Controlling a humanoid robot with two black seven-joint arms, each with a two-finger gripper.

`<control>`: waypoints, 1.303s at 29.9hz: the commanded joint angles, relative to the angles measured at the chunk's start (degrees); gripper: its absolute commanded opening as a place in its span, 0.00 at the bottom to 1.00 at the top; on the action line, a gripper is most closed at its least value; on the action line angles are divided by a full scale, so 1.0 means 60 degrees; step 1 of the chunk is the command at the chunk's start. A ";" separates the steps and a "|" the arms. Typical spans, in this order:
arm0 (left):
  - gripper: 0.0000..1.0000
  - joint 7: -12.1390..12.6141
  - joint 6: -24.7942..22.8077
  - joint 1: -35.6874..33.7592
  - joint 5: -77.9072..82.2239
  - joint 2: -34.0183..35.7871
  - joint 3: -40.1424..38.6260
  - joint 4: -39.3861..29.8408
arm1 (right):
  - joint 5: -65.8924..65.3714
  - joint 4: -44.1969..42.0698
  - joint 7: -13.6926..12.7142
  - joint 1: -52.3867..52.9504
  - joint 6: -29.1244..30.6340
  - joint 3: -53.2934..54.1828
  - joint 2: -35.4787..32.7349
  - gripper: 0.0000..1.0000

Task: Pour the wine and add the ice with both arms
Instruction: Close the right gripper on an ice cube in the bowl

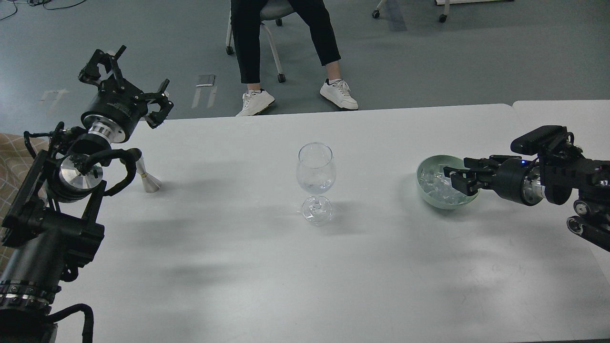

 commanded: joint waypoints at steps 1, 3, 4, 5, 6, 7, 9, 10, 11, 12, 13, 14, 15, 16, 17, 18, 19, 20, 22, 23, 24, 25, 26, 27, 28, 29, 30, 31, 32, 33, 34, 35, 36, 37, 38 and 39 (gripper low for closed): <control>0.96 -0.0001 -0.0015 0.0007 0.0000 -0.0004 0.0000 0.0030 | -0.0017 -0.0151 -0.0009 -0.0003 0.0000 -0.0026 0.0187 0.57; 0.96 -0.0001 -0.0015 0.0007 0.0000 -0.0019 0.0014 0.0031 | -0.0017 -0.0181 -0.0023 -0.0003 0.0000 -0.0026 0.0275 0.57; 0.96 -0.0015 -0.0029 0.0007 0.0000 -0.0019 0.0000 0.0045 | -0.0017 -0.0224 -0.0009 -0.0018 0.0000 -0.0040 0.0305 0.57; 0.96 -0.0015 -0.0029 0.0007 0.0000 -0.0019 0.0000 0.0060 | -0.0017 -0.0268 -0.0023 -0.0018 0.0000 -0.0041 0.0305 0.57; 0.96 -0.0015 -0.0044 0.0007 0.0000 -0.0019 0.0000 0.0060 | -0.0003 -0.0341 -0.0009 -0.0018 0.0000 -0.0026 0.0334 0.57; 0.96 -0.0015 -0.0044 0.0007 0.0000 -0.0019 -0.0015 0.0060 | -0.0017 -0.0356 -0.0009 -0.0018 0.0000 -0.0026 0.0392 0.57; 0.96 -0.0015 -0.0044 0.0007 0.0000 -0.0019 -0.0015 0.0060 | -0.0017 -0.0357 -0.0009 -0.0003 0.0000 -0.0041 0.0437 0.57; 0.97 -0.0015 -0.0058 0.0007 0.0000 -0.0019 -0.0029 0.0060 | -0.0017 -0.0357 -0.0023 -0.0018 0.0000 -0.0041 0.0451 0.57; 0.96 -0.0015 -0.0044 0.0007 0.0000 -0.0019 -0.0030 0.0060 | -0.0017 -0.0357 -0.0023 -0.0018 0.0000 -0.0041 0.0451 0.57; 0.97 -0.0015 -0.0058 0.0022 0.0000 -0.0019 -0.0030 0.0060 | -0.0017 -0.0386 -0.0023 -0.0018 0.0000 -0.0041 0.0451 0.57; 0.96 -0.0015 -0.0059 0.0022 -0.0015 -0.0019 -0.0030 0.0074 | -0.0003 -0.0415 -0.0023 -0.0033 0.0000 -0.0041 0.0466 0.57; 0.96 -0.0030 -0.0059 0.0022 -0.0015 -0.0019 -0.0030 0.0104 | -0.0002 -0.0459 -0.0023 -0.0018 0.0000 -0.0041 0.0495 0.57; 0.96 -0.0030 -0.0059 0.0022 -0.0015 -0.0019 -0.0030 0.0133 | -0.0002 -0.0532 -0.0023 -0.0018 0.0000 -0.0041 0.0597 0.55; 0.96 -0.0030 -0.0059 0.0022 -0.0015 -0.0019 -0.0030 0.0133 | -0.0002 -0.0561 -0.0023 -0.0018 0.0000 -0.0041 0.0656 0.54; 0.96 -0.0030 -0.0059 0.0022 -0.0030 -0.0019 -0.0030 0.0133 | -0.0002 -0.0562 -0.0023 -0.0018 0.0000 -0.0041 0.0685 0.52; 0.96 -0.0030 -0.0059 0.0036 -0.0030 -0.0019 -0.0030 0.0133 | -0.0002 -0.0576 -0.0023 -0.0033 0.0000 -0.0041 0.0700 0.49; 0.96 -0.0030 -0.0059 0.0065 -0.0030 0.0010 -0.0044 0.0133 | -0.0002 -0.0576 -0.0023 -0.0047 0.0015 -0.0055 0.0700 0.48; 0.96 -0.0030 -0.0059 0.0080 -0.0030 0.0025 -0.0044 0.0133 | -0.0002 -0.0576 -0.0023 -0.0062 0.0015 -0.0055 0.0700 0.47; 0.97 -0.0015 -0.0059 0.0080 -0.0030 0.0040 -0.0044 0.0133 | -0.0002 -0.0576 -0.0023 -0.0076 0.0015 -0.0055 0.0700 0.46; 0.96 -0.0015 -0.0059 0.0066 -0.0030 0.0040 -0.0044 0.0133 | -0.0002 -0.0576 -0.0023 -0.0062 0.0015 -0.0055 0.0700 0.45; 0.97 -0.0015 -0.0059 0.0066 -0.0073 0.0040 -0.0044 0.0133 | -0.0002 -0.0576 -0.0023 -0.0062 0.0015 -0.0055 0.0700 0.45; 0.96 -0.0015 -0.0059 0.0080 -0.0088 0.0040 -0.0044 0.0133 | -0.0002 -0.0576 -0.0023 -0.0076 0.0015 -0.0055 0.0700 0.45; 0.96 -0.0030 -0.0059 0.0080 -0.0088 0.0040 -0.0044 0.0133 | -0.0002 -0.0576 -0.0009 -0.0091 0.0015 -0.0055 0.0700 0.43; 0.96 -0.0030 -0.0059 0.0080 -0.0088 0.0011 -0.0044 0.0133 | -0.0002 -0.0576 -0.0009 -0.0106 0.0015 -0.0055 0.0700 0.40; 0.96 -0.0030 -0.0059 0.0080 -0.0088 0.0011 -0.0044 0.0133 | -0.0017 -0.0576 -0.0009 -0.0106 0.0015 -0.0055 0.0700 0.39; 0.96 -0.0030 -0.0044 0.0080 -0.0088 0.0011 -0.0044 0.0133 | -0.0017 -0.0562 -0.0009 -0.0106 0.0015 -0.0055 0.0700 0.39; 0.96 -0.0030 -0.0044 0.0080 -0.0088 0.0011 -0.0044 0.0133 | -0.0003 -0.0547 -0.0009 -0.0106 0.0015 -0.0055 0.0700 0.38; 0.96 -0.0030 -0.0044 0.0080 -0.0088 0.0011 -0.0044 0.0133 | -0.0002 -0.0547 0.0006 -0.0106 0.0015 -0.0055 0.0700 0.38; 0.96 -0.0030 -0.0044 0.0080 -0.0088 0.0011 -0.0044 0.0133 | -0.0002 -0.0547 0.0006 -0.0091 0.0015 -0.0055 0.0700 0.37; 0.96 -0.0030 -0.0044 0.0080 -0.0103 0.0011 -0.0044 0.0133 | -0.0002 -0.0533 0.0006 -0.0077 0.0015 -0.0055 0.0700 0.35; 0.96 -0.0030 -0.0044 0.0080 -0.0089 0.0011 -0.0044 0.0133 | -0.0002 -0.0532 0.0006 -0.0077 0.0015 -0.0055 0.0700 0.35; 0.96 -0.0030 -0.0044 0.0080 -0.0103 0.0025 -0.0044 0.0133 | -0.0002 -0.0518 0.0006 -0.0048 0.0015 -0.0041 0.0700 0.34; 0.97 -0.0030 -0.0044 0.0066 -0.0103 0.0040 -0.0044 0.0133 | -0.0002 -0.0518 0.0006 -0.0033 0.0015 -0.0055 0.0686 0.32; 0.96 -0.0030 -0.0044 0.0066 -0.0103 0.0040 -0.0044 0.0133 | -0.0002 -0.0518 0.0006 -0.0033 0.0015 -0.0055 0.0686 0.29; 0.96 -0.0030 -0.0044 0.0066 -0.0103 0.0040 -0.0044 0.0133 | -0.0002 -0.0532 0.0006 -0.0062 0.0015 -0.0055 0.0657 0.21; 0.96 -0.0030 -0.0044 0.0066 -0.0103 0.0040 -0.0044 0.0133 | -0.0002 -0.0532 0.0006 -0.0076 0.0015 -0.0055 0.0656 0.17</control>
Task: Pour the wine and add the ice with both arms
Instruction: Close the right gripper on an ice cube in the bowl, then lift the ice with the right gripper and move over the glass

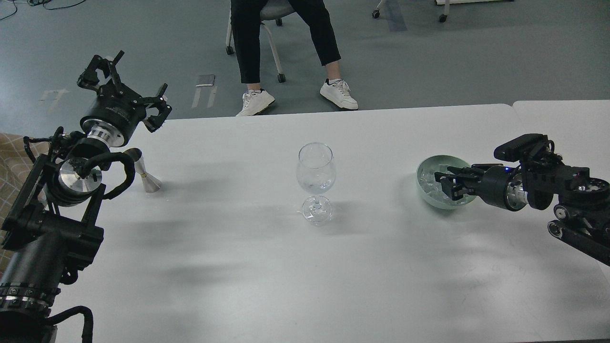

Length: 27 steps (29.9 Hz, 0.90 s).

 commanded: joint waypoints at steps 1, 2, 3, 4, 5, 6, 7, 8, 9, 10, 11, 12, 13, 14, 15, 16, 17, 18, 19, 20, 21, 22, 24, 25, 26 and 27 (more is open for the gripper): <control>0.96 0.0000 0.0000 0.0001 -0.0001 0.0000 0.0002 0.0000 | 0.0000 -0.0011 -0.0001 -0.0030 0.0000 0.0001 -0.0055 0.09; 0.96 0.0000 0.0014 0.0001 -0.0001 -0.0014 0.0002 0.0000 | 0.0000 -0.0011 -0.0001 -0.0044 0.0000 0.0001 -0.0055 0.07; 0.96 0.0000 0.0014 0.0001 -0.0001 -0.0014 0.0002 0.0000 | 0.0000 -0.0011 -0.0001 -0.0044 0.0000 0.0001 -0.0055 0.06; 0.96 0.0000 0.0014 0.0001 -0.0001 -0.0014 0.0002 0.0000 | 0.0000 -0.0011 -0.0001 -0.0044 0.0000 0.0001 -0.0055 0.07; 0.96 0.0000 0.0014 0.0001 -0.0001 -0.0014 0.0002 0.0000 | 0.0000 -0.0011 -0.0001 -0.0059 0.0000 -0.0013 -0.0070 0.07; 0.96 0.0000 0.0014 0.0001 -0.0001 -0.0014 0.0002 0.0000 | 0.0000 -0.0011 -0.0001 -0.0059 0.0000 -0.0013 -0.0070 0.07; 0.96 0.0000 0.0014 0.0001 -0.0001 -0.0014 0.0002 0.0014 | 0.0000 -0.0011 -0.0001 -0.0073 0.0000 -0.0013 -0.0084 0.07; 0.96 0.0000 0.0014 0.0001 -0.0001 -0.0014 0.0002 0.0014 | 0.0000 -0.0011 -0.0001 -0.0103 0.0000 -0.0013 -0.0099 0.07; 0.96 0.0000 0.0014 0.0001 -0.0001 -0.0014 0.0002 0.0014 | 0.0000 -0.0011 -0.0001 -0.0117 0.0000 0.0001 -0.0099 0.07; 0.96 0.0000 0.0014 0.0001 -0.0001 -0.0014 0.0002 0.0014 | 0.0015 0.0004 -0.0001 -0.0117 0.0000 0.0001 -0.0099 0.06; 0.96 0.0000 0.0014 0.0001 -0.0001 0.0000 0.0002 0.0014 | 0.0015 0.0018 -0.0001 -0.0103 0.0000 0.0016 -0.0114 0.06; 0.96 0.0000 0.0014 0.0001 -0.0001 0.0000 0.0002 0.0014 | 0.0029 0.0033 0.0014 -0.0103 0.0000 0.0016 -0.0114 0.06; 0.96 0.0000 0.0014 0.0001 -0.0001 0.0000 0.0002 0.0014 | 0.0044 0.0048 0.0014 -0.0088 -0.0014 0.0059 -0.0128 0.06; 0.96 0.0000 0.0014 0.0001 -0.0001 0.0000 0.0002 0.0014 | 0.0073 0.0077 0.0028 -0.0045 -0.0015 0.0103 -0.0143 0.04; 0.96 0.0000 0.0014 0.0001 -0.0001 0.0000 0.0002 0.0014 | 0.0073 0.0092 0.0029 -0.0001 -0.0029 0.0118 -0.0158 0.04; 0.96 0.0000 0.0014 0.0001 -0.0001 0.0015 0.0002 0.0014 | 0.0088 0.0092 0.0029 0.0072 -0.0044 0.0162 -0.0230 0.04; 0.96 0.0000 0.0029 0.0001 -0.0001 0.0015 0.0002 0.0014 | 0.0102 0.0092 0.0043 0.0087 -0.0044 0.0206 -0.0260 0.04; 0.96 0.0000 0.0029 0.0001 -0.0001 0.0015 0.0002 0.0014 | 0.0117 0.0106 0.0043 0.0117 -0.0044 0.0279 -0.0318 0.03; 0.96 0.0000 0.0014 0.0001 0.0014 0.0029 0.0002 0.0014 | 0.0132 0.0208 0.0058 0.0175 -0.0044 0.0468 -0.0377 0.03; 0.96 0.0000 0.0014 0.0001 0.0014 0.0030 0.0002 0.0014 | 0.0132 0.0267 0.0058 0.0176 -0.0044 0.0586 -0.0421 0.03; 0.96 0.0000 0.0014 -0.0014 0.0014 0.0030 0.0002 0.0014 | 0.0146 0.0413 0.0058 0.0176 -0.0044 0.0834 -0.0479 0.03; 0.96 0.0000 0.0014 -0.0014 0.0000 0.0044 0.0002 0.0014 | 0.0132 0.0588 0.0043 0.0161 -0.0058 0.1199 -0.0538 0.02; 0.96 0.0015 0.0014 -0.0014 -0.0001 0.0044 0.0002 0.0014 | 0.0132 0.0852 0.0029 0.0146 -0.0059 0.1610 -0.0582 0.01; 0.96 0.0015 0.0014 -0.0028 -0.0001 0.0059 0.0002 0.0014 | 0.0132 0.1173 -0.0015 0.0146 -0.0059 0.1917 -0.0583 0.00; 0.96 0.0015 0.0014 -0.0014 0.0014 0.0059 0.0002 0.0014 | 0.0132 0.1335 -0.0030 0.0146 -0.0059 0.2036 -0.0612 0.00; 0.96 0.0015 0.0029 -0.0028 0.0014 0.0059 0.0002 0.0014 | 0.0132 0.1714 -0.0030 0.0146 -0.0059 0.2255 -0.0655 0.00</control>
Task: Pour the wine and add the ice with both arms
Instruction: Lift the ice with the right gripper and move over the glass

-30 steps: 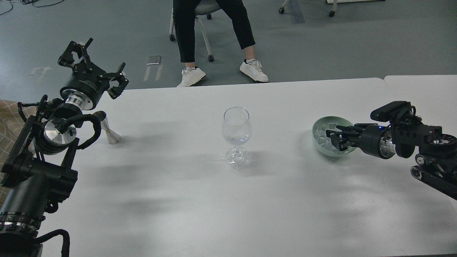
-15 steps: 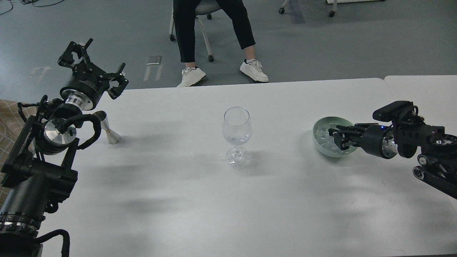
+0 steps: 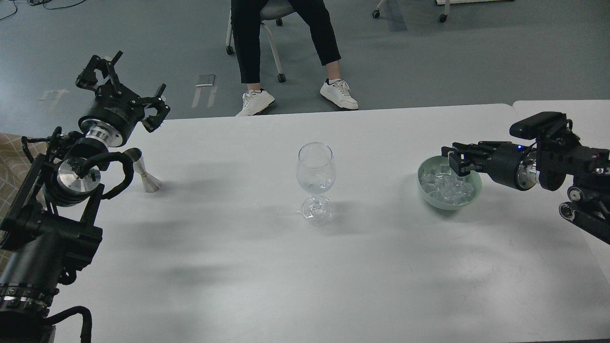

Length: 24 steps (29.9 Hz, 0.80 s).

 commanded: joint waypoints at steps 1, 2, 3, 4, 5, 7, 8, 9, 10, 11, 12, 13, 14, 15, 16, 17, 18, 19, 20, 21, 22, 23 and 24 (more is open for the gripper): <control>0.96 0.0005 0.0011 -0.0016 -0.0003 0.0022 0.0000 -0.0001 | -0.0003 0.1149 -0.0047 -0.0015 0.0000 0.0803 -0.0126 0.00; 0.97 0.0005 0.0011 -0.0016 -0.0003 0.0022 0.0000 -0.0001 | -0.0003 0.1385 -0.0061 -0.0030 0.0000 0.0921 -0.0126 0.00; 0.96 0.0005 0.0025 -0.0016 -0.0003 0.0022 0.0000 -0.0001 | -0.0003 0.1794 -0.0076 -0.0015 0.0000 0.1155 -0.0126 0.00; 0.96 0.0005 0.0025 -0.0016 -0.0003 0.0037 0.0000 -0.0001 | -0.0003 0.1972 -0.0076 -0.0015 0.0014 0.1273 -0.0112 0.00; 0.96 0.0005 0.0025 -0.0016 -0.0003 0.0037 0.0000 -0.0001 | -0.0003 0.2148 -0.0076 -0.0015 0.0015 0.1361 -0.0083 0.00; 0.96 0.0005 0.0025 -0.0016 -0.0003 0.0051 0.0000 -0.0015 | -0.0003 0.2631 -0.0120 0.0014 0.0044 0.1552 -0.0024 0.01; 0.96 0.0005 0.0025 -0.0016 0.0012 0.0066 0.0000 -0.0001 | -0.0003 0.2923 -0.0120 0.0029 0.0044 0.1596 0.0020 0.01; 0.96 0.0005 0.0025 -0.0016 -0.0003 0.0066 0.0000 -0.0015 | -0.0003 0.3216 -0.0120 0.0029 0.0044 0.1596 0.0107 0.01; 0.96 0.0005 0.0025 -0.0016 -0.0003 0.0066 0.0000 -0.0001 | -0.0003 0.3349 -0.0120 0.0043 0.0044 0.1596 0.0181 0.00; 0.96 -0.0009 0.0011 -0.0016 -0.0003 0.0066 0.0000 -0.0015 | -0.0017 0.3467 -0.0120 0.0043 0.0044 0.1596 0.0254 0.00; 0.96 -0.0009 0.0011 -0.0016 -0.0003 0.0066 0.0000 -0.0015 | -0.0032 0.3656 -0.0120 0.0043 0.0044 0.1596 0.0429 0.00; 0.96 -0.0009 0.0011 -0.0016 -0.0003 0.0066 0.0000 -0.0001 | -0.0047 0.3731 -0.0120 0.0043 0.0044 0.1596 0.0532 0.00; 0.96 -0.0009 0.0011 -0.0001 -0.0003 0.0066 0.0000 -0.0001 | -0.0061 0.3833 -0.0134 0.0058 0.0044 0.1596 0.0765 0.00; 0.96 -0.0009 -0.0004 -0.0001 -0.0003 0.0066 0.0000 -0.0015 | -0.0076 0.3878 -0.0135 0.0116 0.0058 0.1567 0.0985 0.00; 0.96 -0.0009 -0.0004 -0.0001 -0.0003 0.0066 0.0000 -0.0015 | -0.0105 0.3878 -0.0149 0.0146 0.0073 0.1553 0.1088 0.00; 0.96 -0.0009 0.0010 -0.0001 -0.0003 0.0066 0.0000 -0.0015 | -0.0135 0.3878 -0.0178 0.0175 0.0073 0.1538 0.1177 0.00; 0.96 -0.0009 -0.0004 -0.0001 -0.0003 0.0066 0.0000 -0.0001 | -0.0135 0.3849 -0.0266 0.0175 0.0073 0.1523 0.1322 0.00; 0.97 -0.0009 -0.0004 -0.0001 -0.0003 0.0066 0.0000 -0.0001 | -0.0149 0.3834 -0.0324 0.0175 0.0073 0.1523 0.1396 0.00; 0.96 -0.0009 -0.0004 -0.0001 -0.0003 0.0066 0.0000 -0.0001 | -0.0149 0.3791 -0.0456 0.0175 0.0088 0.1538 0.1615 0.01; 0.96 -0.0009 -0.0004 -0.0001 -0.0003 0.0066 0.0000 -0.0001 | -0.0164 0.3747 -0.0544 0.0233 0.0131 0.1509 0.1878 0.02; 0.96 -0.0009 -0.0004 -0.0001 -0.0003 0.0066 0.0000 -0.0001 | -0.0164 0.3732 -0.0574 0.0263 0.0132 0.1479 0.1997 0.02; 0.96 -0.0009 -0.0019 -0.0001 -0.0003 0.0066 0.0000 -0.0001 | -0.0179 0.3645 -0.0632 0.0278 0.0146 0.1421 0.2157 0.02; 0.96 -0.0009 -0.0019 -0.0001 -0.0003 0.0081 0.0000 -0.0001 | -0.0222 0.3586 -0.0662 0.0292 0.0146 0.1377 0.2202 0.02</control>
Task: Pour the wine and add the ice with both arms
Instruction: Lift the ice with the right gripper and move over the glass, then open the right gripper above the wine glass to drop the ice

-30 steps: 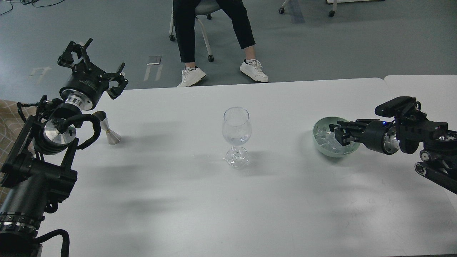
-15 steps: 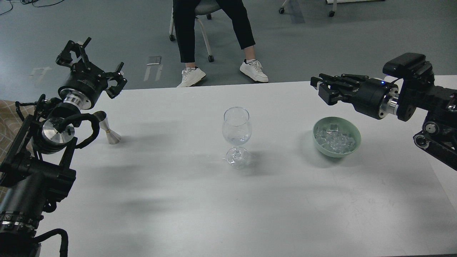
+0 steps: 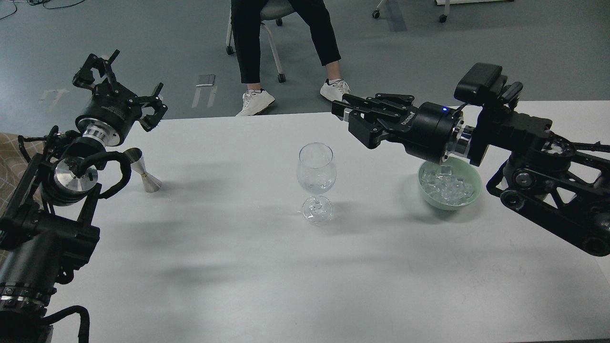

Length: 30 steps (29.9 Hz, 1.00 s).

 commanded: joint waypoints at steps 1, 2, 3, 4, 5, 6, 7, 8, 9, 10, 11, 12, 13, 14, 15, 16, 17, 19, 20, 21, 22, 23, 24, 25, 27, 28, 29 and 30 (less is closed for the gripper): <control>0.96 0.0001 -0.0010 0.0001 0.0001 0.0013 0.0000 0.0010 | -0.0103 -0.0207 -0.0144 0.0049 0.0037 -0.0163 0.0357 0.02; 0.96 0.0001 -0.0010 0.0001 0.0001 0.0013 0.0000 0.0010 | -0.0248 -0.0295 -0.0144 0.0049 0.0023 -0.0251 0.0474 0.02; 0.96 0.0001 -0.0010 0.0001 0.0001 0.0013 0.0000 0.0010 | -0.0308 -0.0354 -0.0144 0.0049 0.0022 -0.0281 0.0547 0.02; 0.96 0.0001 -0.0010 0.0001 0.0001 0.0013 0.0000 0.0010 | -0.0366 -0.0441 -0.0144 0.0049 0.0037 -0.0310 0.0678 0.02; 0.96 0.0001 -0.0010 0.0001 0.0001 0.0013 0.0000 -0.0005 | -0.0396 -0.0558 -0.0144 0.0034 0.0037 -0.0310 0.0796 0.02; 0.97 0.0001 -0.0010 0.0001 0.0001 0.0013 0.0000 0.0009 | -0.0411 -0.0617 -0.0144 0.0034 0.0037 -0.0325 0.0840 0.02; 0.96 0.0001 -0.0010 0.0001 0.0001 0.0013 0.0000 0.0010 | -0.0411 -0.0661 -0.0144 0.0034 0.0037 -0.0339 0.0899 0.02; 0.96 0.0001 -0.0010 0.0015 0.0001 0.0013 0.0000 0.0010 | -0.0411 -0.0734 -0.0144 0.0034 0.0037 -0.0456 0.0958 0.02; 0.97 0.0001 -0.0010 0.0015 0.0001 0.0013 -0.0015 0.0010 | -0.0411 -0.0764 -0.0144 0.0049 0.0037 -0.0529 0.0958 0.02; 0.96 0.0001 -0.0010 0.0015 0.0001 -0.0001 -0.0015 0.0010 | -0.0411 -0.0764 -0.0144 0.0078 0.0037 -0.0632 0.0958 0.03; 0.97 0.0001 -0.0010 0.0015 0.0001 0.0013 -0.0015 0.0010 | -0.0411 -0.0779 -0.0144 0.0107 0.0037 -0.0691 0.0958 0.03; 0.96 0.0001 -0.0010 0.0015 0.0001 0.0013 -0.0015 0.0010 | -0.0411 -0.0779 -0.0144 0.0107 0.0037 -0.0720 0.0958 0.03; 0.96 0.0001 -0.0025 0.0015 0.0001 0.0013 -0.0015 0.0010 | -0.0411 -0.0779 -0.0144 0.0107 0.0037 -0.0720 0.0958 0.04; 0.96 0.0001 -0.0025 0.0015 0.0001 0.0013 -0.0015 0.0010 | -0.0411 -0.0823 -0.0144 0.0107 0.0037 -0.0720 0.0944 0.04; 0.96 0.0001 -0.0025 0.0015 0.0001 0.0013 -0.0015 0.0010 | -0.0411 -0.0838 -0.0144 0.0093 0.0037 -0.0720 0.0943 0.05; 0.97 0.0001 -0.0025 0.0015 0.0001 0.0028 -0.0030 0.0010 | -0.0411 -0.0881 -0.0144 0.0093 0.0037 -0.0720 0.0943 0.05; 0.96 0.0001 -0.0025 0.0030 0.0001 0.0028 -0.0059 0.0010 | -0.0411 -0.0896 -0.0144 0.0093 0.0037 -0.0720 0.0943 0.06; 0.96 0.0001 -0.0025 0.0015 0.0001 0.0013 -0.0176 0.0010 | -0.0411 -0.0896 -0.0144 0.0093 0.0037 -0.0735 0.0943 0.08; 0.96 0.0001 -0.0025 0.0030 0.0001 0.0013 -0.0176 0.0010 | -0.0411 -0.0896 -0.0144 0.0093 0.0037 -0.0735 0.0943 0.09; 0.96 0.0001 -0.0025 0.0030 0.0001 0.0013 -0.0176 0.0010 | -0.0411 -0.0896 -0.0144 0.0093 0.0037 -0.0735 0.0943 0.10; 0.97 0.0001 -0.0025 0.0030 0.0015 0.0013 -0.0176 0.0010 | -0.0411 -0.0896 -0.0144 0.0093 0.0037 -0.0735 0.0943 0.12; 0.96 0.0001 -0.0025 0.0030 0.0001 0.0013 -0.0176 0.0010 | -0.0411 -0.0896 -0.0144 0.0093 0.0037 -0.0735 0.0929 0.13; 0.96 0.0001 -0.0025 0.0030 0.0001 0.0013 -0.0176 0.0010 | -0.0411 -0.0896 -0.0159 0.0107 0.0037 -0.0735 0.0929 0.15; 0.96 0.0001 -0.0010 0.0030 0.0001 0.0013 -0.0176 0.0010 | -0.0411 -0.0896 -0.0159 0.0107 0.0037 -0.0735 0.0929 0.17; 0.96 0.0001 -0.0025 0.0030 0.0001 0.0013 -0.0176 0.0010 | -0.0411 -0.0896 -0.0159 0.0093 0.0037 -0.0735 0.0929 0.18; 0.96 0.0001 -0.0010 0.0030 0.0001 0.0013 -0.0176 0.0010 | -0.0411 -0.0896 -0.0159 0.0093 0.0037 -0.0735 0.0929 0.21; 0.96 0.0001 -0.0025 0.0030 0.0015 0.0013 -0.0176 0.0010 | -0.0411 -0.0896 -0.0159 0.0093 0.0037 -0.0735 0.0914 0.23; 0.96 0.0001 -0.0010 0.0030 0.0001 0.0013 -0.0191 0.0010 | -0.0411 -0.0896 -0.0159 0.0093 0.0037 -0.0735 0.0914 0.28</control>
